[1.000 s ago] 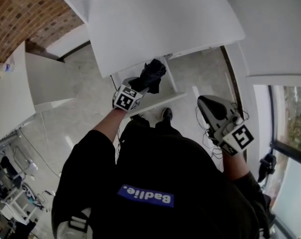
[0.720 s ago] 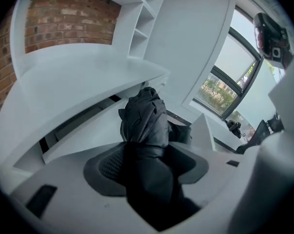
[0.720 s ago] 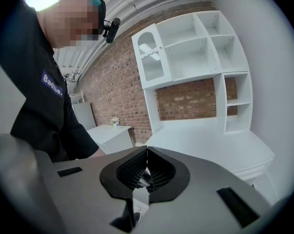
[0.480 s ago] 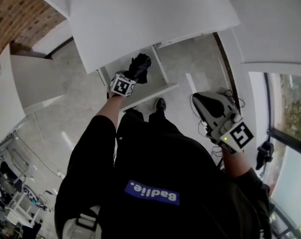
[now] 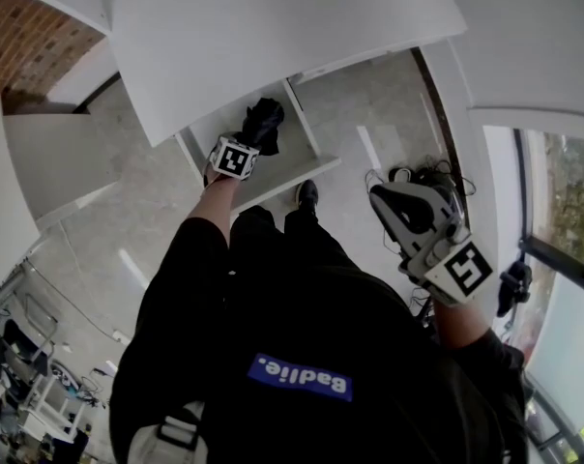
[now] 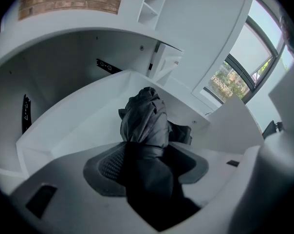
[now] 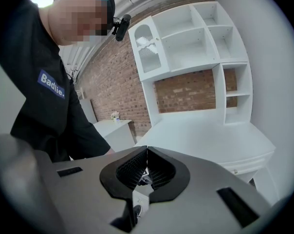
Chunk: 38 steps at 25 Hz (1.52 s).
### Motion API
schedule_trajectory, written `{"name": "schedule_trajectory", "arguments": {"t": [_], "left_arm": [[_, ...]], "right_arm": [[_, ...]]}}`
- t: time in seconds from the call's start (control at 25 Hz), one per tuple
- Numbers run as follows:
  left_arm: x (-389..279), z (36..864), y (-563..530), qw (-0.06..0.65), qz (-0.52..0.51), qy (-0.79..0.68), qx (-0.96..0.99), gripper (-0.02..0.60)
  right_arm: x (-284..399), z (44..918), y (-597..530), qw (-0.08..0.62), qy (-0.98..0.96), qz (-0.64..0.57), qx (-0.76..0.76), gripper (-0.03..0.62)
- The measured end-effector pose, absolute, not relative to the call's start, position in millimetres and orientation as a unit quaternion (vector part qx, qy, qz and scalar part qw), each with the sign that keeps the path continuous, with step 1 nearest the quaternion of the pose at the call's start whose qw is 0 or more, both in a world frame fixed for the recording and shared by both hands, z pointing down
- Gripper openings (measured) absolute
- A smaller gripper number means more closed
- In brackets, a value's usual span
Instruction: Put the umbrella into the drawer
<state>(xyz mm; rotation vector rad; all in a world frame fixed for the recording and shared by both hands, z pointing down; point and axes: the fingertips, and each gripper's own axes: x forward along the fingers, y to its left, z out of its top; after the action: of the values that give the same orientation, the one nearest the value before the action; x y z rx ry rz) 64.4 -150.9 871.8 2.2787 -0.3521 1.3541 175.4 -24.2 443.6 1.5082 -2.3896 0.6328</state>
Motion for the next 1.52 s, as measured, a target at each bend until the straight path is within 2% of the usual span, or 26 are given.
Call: {"name": "schedule_trajectory", "arguments": {"t": [0.56,0.92,1.12,1.52], "left_arm": [[60.7,916.4,-135.9,0.227,0.550,-0.109,0.796,0.255],[57.1,916.1,-133.1,0.221,0.568,-0.103,0.786,0.272],[53.5,884.7,-144.9,0.211,0.543,-0.122,0.804,0.270],[54.4,766.4,-161.1,0.216,0.418,-0.192,0.861,0.256]], "right_arm": [[194.2,467.7,-21.6,0.133,-0.807,0.242,0.522,0.029],[200.1,466.6,-16.6,0.130,-0.802,0.232,0.534,0.031],[196.4,456.7,-21.3,0.114,-0.811,0.217,0.531,0.031],[175.7,429.5,-27.9,0.073,-0.837,0.183,0.510,0.031]]}}
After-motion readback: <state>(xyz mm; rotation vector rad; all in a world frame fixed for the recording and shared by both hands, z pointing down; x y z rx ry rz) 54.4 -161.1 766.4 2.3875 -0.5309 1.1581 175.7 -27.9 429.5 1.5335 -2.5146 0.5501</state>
